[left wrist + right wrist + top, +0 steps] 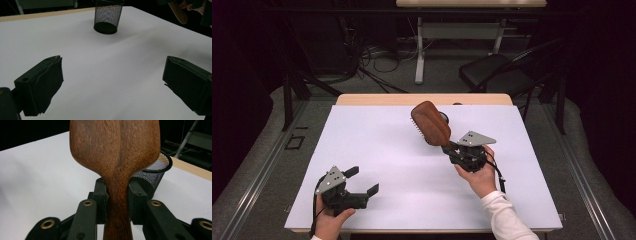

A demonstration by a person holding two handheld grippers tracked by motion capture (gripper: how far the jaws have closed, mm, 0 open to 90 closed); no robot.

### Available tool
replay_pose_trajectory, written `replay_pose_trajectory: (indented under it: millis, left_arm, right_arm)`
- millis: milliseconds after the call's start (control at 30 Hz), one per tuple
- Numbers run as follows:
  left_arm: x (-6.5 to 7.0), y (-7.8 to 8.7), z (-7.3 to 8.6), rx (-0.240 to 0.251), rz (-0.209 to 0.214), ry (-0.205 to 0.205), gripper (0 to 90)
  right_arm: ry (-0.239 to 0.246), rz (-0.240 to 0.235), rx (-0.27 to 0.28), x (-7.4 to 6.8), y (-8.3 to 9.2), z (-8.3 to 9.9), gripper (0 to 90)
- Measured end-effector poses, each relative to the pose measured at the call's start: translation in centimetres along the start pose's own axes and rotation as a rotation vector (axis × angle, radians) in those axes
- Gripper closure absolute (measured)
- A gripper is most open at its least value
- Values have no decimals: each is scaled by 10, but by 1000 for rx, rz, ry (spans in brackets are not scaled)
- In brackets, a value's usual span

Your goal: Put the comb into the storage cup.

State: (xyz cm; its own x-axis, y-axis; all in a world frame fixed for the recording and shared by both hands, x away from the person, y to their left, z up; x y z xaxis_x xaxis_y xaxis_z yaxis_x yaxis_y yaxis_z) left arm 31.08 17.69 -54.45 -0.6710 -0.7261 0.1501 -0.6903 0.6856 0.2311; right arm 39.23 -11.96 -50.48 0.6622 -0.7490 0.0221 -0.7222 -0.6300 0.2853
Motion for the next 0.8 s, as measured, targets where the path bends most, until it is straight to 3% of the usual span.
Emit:
replay_pose_trajectory:
  millis: [300, 600, 800]
  left_arm:
    - [-1, -2, -8, 17, 6, 31, 30]
    - [5, -11, -29, 23, 31, 52, 53]
    - [-2, -16, -43, 33, 22, 101, 53]
  right_arm:
    - [-1, 2, 29, -1, 1, -1, 721]
    - [-9, 0, 62, 1, 3, -6, 721]
    - [-1, -1, 68, -1, 3, -6, 721]
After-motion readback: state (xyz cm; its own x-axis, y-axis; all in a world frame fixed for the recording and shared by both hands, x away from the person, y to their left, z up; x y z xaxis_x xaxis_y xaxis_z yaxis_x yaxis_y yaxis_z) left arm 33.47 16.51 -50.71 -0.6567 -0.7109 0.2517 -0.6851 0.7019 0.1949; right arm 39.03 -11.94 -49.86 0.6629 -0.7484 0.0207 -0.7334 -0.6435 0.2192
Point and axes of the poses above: each handheld gripper's, and its own axes: y roughly backward along the jaws, z roughly out of its underside, x roughly to its right, the point moved 7 cm from there along -y, roughly forward along the jaws, and after that the axes turned 9 degrees about x, right-handed, at the moved point
